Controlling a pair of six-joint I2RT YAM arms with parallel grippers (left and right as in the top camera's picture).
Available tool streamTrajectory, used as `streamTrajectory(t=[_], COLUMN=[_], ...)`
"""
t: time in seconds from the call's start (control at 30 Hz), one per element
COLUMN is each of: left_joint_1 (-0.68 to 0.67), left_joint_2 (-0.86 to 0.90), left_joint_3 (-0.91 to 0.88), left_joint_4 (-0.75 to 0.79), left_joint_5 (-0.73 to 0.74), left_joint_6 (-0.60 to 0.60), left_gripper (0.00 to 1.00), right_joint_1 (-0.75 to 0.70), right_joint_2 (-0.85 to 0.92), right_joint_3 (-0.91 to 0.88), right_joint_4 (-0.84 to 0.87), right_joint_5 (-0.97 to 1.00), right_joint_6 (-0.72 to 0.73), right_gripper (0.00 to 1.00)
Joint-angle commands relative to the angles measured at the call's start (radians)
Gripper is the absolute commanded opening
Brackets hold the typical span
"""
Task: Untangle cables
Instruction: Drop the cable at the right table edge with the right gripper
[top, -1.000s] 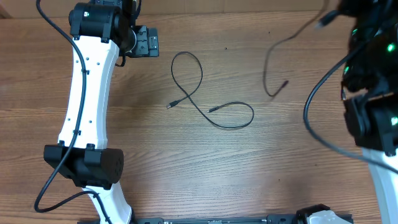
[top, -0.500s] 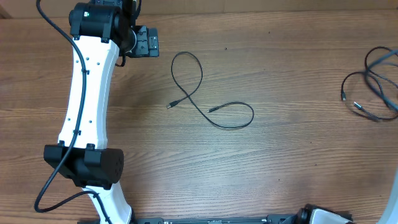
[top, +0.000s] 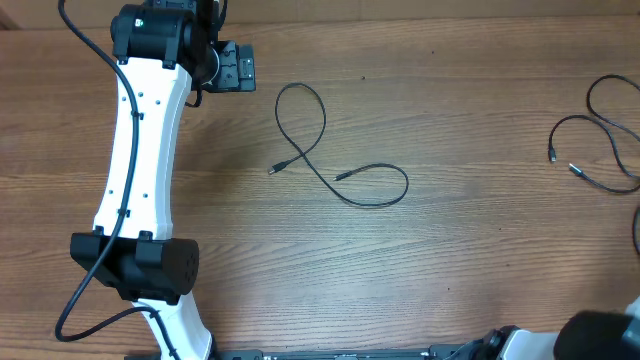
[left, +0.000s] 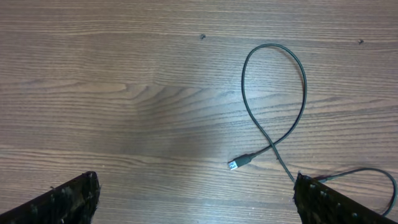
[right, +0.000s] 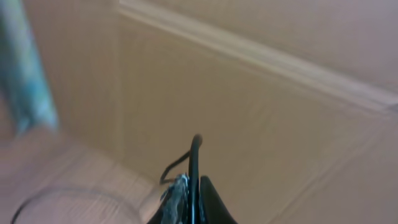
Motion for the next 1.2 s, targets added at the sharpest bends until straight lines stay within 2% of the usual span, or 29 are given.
streamTrajectory(t=[0.0, 0.07, 0.13, 0.5, 0.6, 0.7, 0.73, 0.87, 0.93, 1.0, 1.17], left_joint_1=[-0.002, -0.002, -0.002, -0.002, -0.002, -0.002, -0.002, -0.002, -0.002, -0.002, -0.002], left_joint_2=[0.006, 0.006, 0.006, 0.006, 0.006, 0.006, 0.006, 0.006, 0.006, 0.006, 0.006], left_joint_3=[0.003, 0.003, 0.003, 0.003, 0.003, 0.003, 0.003, 0.003, 0.003, 0.003, 0.003], left_joint_4=[0.001, 0.001, 0.001, 0.001, 0.001, 0.001, 0.001, 0.001, 0.001, 0.001, 0.001], left_joint_5=[0.011, 0.011, 0.011, 0.011, 0.011, 0.011, 0.011, 0.011, 0.011, 0.011, 0.011], left_joint_6=[-0.006, -0.006, -0.006, -0.006, -0.006, -0.006, -0.006, -0.006, -0.006, -0.006, -0.006], left_gripper=[1.0, 0.99, 1.0, 0.99, 1.0, 0.99, 0.99, 0.99, 0.99, 1.0, 1.0], right_joint_1=[-0.009, -0.009, -0.009, -0.009, -0.009, -0.008, -0.007, 0.003, 0.021, 0.053, 0.196], right_joint_2=[0.025, 0.042, 0.063, 0.22, 0.248, 0.254, 0.254, 0.258, 0.261, 0.263, 0.27], right_joint_3=[0.016, 0.016, 0.016, -0.003, -0.003, -0.003, -0.003, -0.003, -0.003, -0.003, -0.004], right_joint_4=[-0.037, -0.068, -0.101, -0.242, -0.272, -0.291, -0.293, -0.315, -0.332, -0.351, -0.398], right_joint_5=[-0.178, -0.213, -0.268, -0.455, -0.532, -0.659, -0.713, -1.017, -1.11, -1.126, -1.122], right_joint_6=[0.109, 0.131, 0.151, 0.153, 0.153, 0.153, 0.153, 0.153, 0.153, 0.153, 0.151], right_gripper=[0.04, 0.06, 0.17, 0.19, 0.35, 0.56, 0.65, 0.73, 0.75, 0.74, 0.86])
